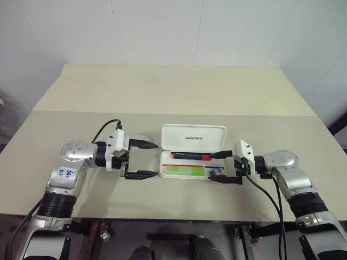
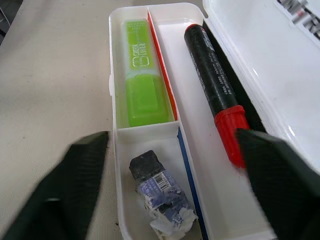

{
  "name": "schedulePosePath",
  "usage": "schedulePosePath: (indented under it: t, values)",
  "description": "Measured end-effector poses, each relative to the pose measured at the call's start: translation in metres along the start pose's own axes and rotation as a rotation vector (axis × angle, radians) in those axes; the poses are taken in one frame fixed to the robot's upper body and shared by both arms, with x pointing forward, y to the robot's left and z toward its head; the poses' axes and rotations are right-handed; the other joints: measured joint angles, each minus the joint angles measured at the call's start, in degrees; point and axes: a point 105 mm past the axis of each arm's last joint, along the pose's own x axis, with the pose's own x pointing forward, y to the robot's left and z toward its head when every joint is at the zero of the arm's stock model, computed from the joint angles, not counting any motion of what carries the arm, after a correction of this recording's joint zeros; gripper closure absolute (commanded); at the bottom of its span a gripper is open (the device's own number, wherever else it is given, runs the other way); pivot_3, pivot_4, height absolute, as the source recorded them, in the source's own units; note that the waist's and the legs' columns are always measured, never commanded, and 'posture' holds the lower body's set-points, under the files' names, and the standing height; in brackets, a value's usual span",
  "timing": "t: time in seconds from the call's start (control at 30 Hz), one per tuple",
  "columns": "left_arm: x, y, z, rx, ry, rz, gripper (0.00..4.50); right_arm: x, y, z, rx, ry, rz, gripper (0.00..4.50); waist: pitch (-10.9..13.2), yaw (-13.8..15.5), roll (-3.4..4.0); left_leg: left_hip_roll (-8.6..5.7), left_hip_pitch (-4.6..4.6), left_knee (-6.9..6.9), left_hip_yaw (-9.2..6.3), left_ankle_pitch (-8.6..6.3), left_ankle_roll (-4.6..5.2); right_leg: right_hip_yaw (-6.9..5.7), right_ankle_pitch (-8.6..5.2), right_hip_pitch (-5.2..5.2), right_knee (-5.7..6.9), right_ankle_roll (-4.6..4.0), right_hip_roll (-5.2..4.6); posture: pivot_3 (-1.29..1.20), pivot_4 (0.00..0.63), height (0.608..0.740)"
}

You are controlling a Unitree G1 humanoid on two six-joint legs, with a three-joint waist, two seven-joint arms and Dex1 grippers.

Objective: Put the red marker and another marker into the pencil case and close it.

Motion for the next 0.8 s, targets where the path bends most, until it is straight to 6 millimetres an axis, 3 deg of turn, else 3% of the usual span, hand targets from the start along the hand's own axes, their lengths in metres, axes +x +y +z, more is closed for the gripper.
schedulePosePath:
  t: [0.27,0.53,0.8]
  values:
    - [0.0,0.003,0.002,0.012,-0.004,0.0,0.0,-0.005,-0.001,0.036,-0.065,-0.078,-0.021,0.03,0.01,0.18,0.02,0.0,-0.02,0.0,-0.02,-0.01,-0.01,-0.01,0.0,-0.01,-0.02,0.0,-0.01,0.0,0.15,0.74]
    - [-0.006,0.005,-0.003,-0.031,-0.027,0.002,0.0,-0.045,0.02,0.041,-0.019,-0.08,-0.168,0.03,0.01,0.43,0.02,-0.02,-0.18,-0.01,-0.13,-0.03,-0.05,-0.13,-0.01,-0.04,-0.13,-0.01,-0.04,0.0,0.15,0.74]
    - [-0.025,0.021,0.007,-0.076,-0.112,0.062,2.54,-0.095,0.02,0.05,-0.002,-0.062,-0.381,0.0,0.01,0.18,0.01,0.0,-0.02,0.04,-0.06,-0.02,-0.04,-0.09,-0.01,0.05,-0.04,-0.02,0.04,0.0,0.15,0.74]
